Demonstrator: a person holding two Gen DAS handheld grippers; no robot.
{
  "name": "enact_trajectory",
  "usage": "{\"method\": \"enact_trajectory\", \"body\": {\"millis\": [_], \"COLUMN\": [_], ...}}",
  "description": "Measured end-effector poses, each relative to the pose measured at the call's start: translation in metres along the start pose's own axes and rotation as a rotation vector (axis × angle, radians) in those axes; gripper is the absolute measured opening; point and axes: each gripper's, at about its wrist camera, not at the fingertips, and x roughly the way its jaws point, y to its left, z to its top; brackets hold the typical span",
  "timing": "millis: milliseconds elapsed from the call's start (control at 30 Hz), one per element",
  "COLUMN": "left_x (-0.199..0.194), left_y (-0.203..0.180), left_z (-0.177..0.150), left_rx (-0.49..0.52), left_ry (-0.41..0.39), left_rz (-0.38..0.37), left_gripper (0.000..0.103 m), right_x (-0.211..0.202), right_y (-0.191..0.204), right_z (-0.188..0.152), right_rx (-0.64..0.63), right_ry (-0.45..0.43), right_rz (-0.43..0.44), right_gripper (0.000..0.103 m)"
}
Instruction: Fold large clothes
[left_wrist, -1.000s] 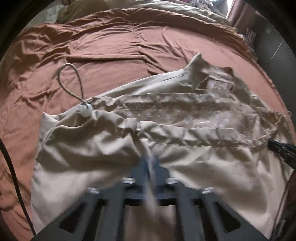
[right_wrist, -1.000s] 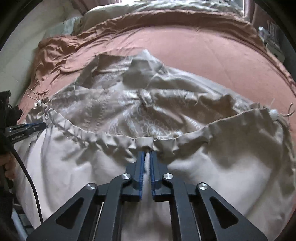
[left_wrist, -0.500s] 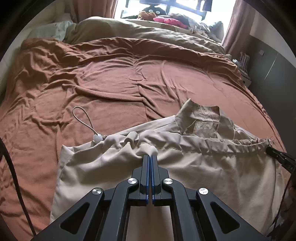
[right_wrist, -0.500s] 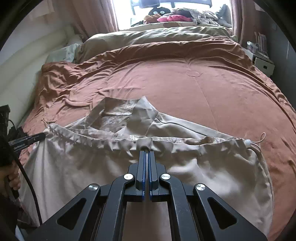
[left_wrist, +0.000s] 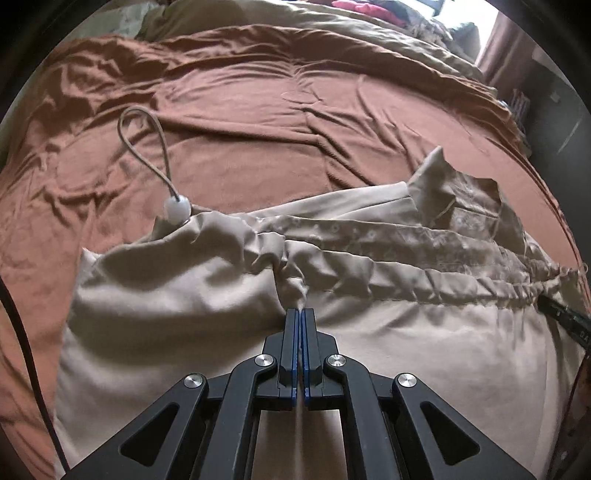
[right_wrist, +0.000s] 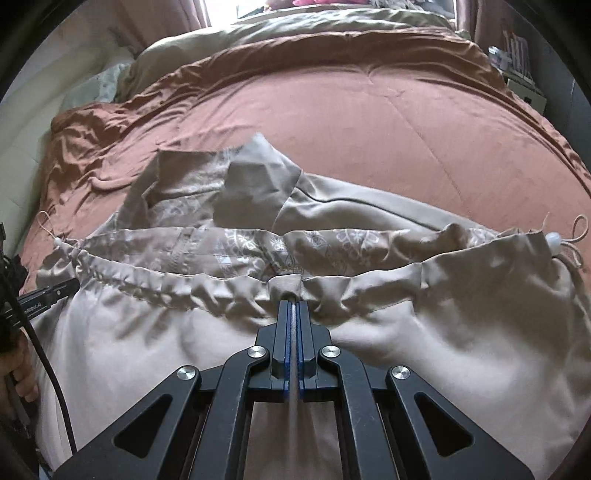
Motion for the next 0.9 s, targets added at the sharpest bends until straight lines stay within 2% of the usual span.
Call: {"method": "enact_trajectory", "body": {"millis": [133, 200, 233, 267, 300, 333, 367, 567, 900], "left_x": [-0.012, -0.027, -0.034, -0.046, -0.054, -0.066, -0.078, -0.135, -0.161], "left_y": [0.007, 0.015, 0.019, 0.026, 0.029, 0.033, 0.039, 0.074, 0.133], "left_z": [0.006, 0.004, 0.002, -0.001, -0.003, -0.006, -0.009, -0.031, -0.097], "left_rx": [-0.036, -0.067, -0.085, -0.107, -0.117, -0.126, -0.133, -0.197, -0.319], "left_ry": [0.035, 0.024, 0.014, -0.009, -0.027, -0.052, -0.068, -0.149, -0.133], "left_rz": [-0.035, -0.059, -0.066, -0.079, -0.090, -0.099, -0.102, -0.092, -0.087], "left_gripper": [0.007, 0.022, 0.039, 0.054, 0.058, 0.059, 0.059, 0.059, 0.059], "right_x": [-0.015, -0.028, -0.035, -0.042, -0.048, -0.055, -0.065, -0.112, -0.149], "right_y": [-0.006, -0.003, -0.002, -0.001, 0.001, 0.003, 0.005, 0.021, 0.047], "right_z": [0.007, 0.007, 0.006, 0.005, 0.004, 0.004, 0.001, -0.020, -0.059], "right_rx": [0.033, 0.028, 0.032, 0.037, 0.039, 0.039, 0.040, 0.037, 0.039], "right_ry": [0.017, 0.014, 0.016, 0.014, 0.006, -0.003, -0.019, -0.090, -0.093], "right_rz": [0.019, 0.022, 0.026, 0.032, 0.043, 0.047, 0.045, 0.046, 0.091], "right_gripper": [0.001, 0.002, 0.004, 0.013, 0.030, 0.041, 0.056, 0.056, 0.056]}}
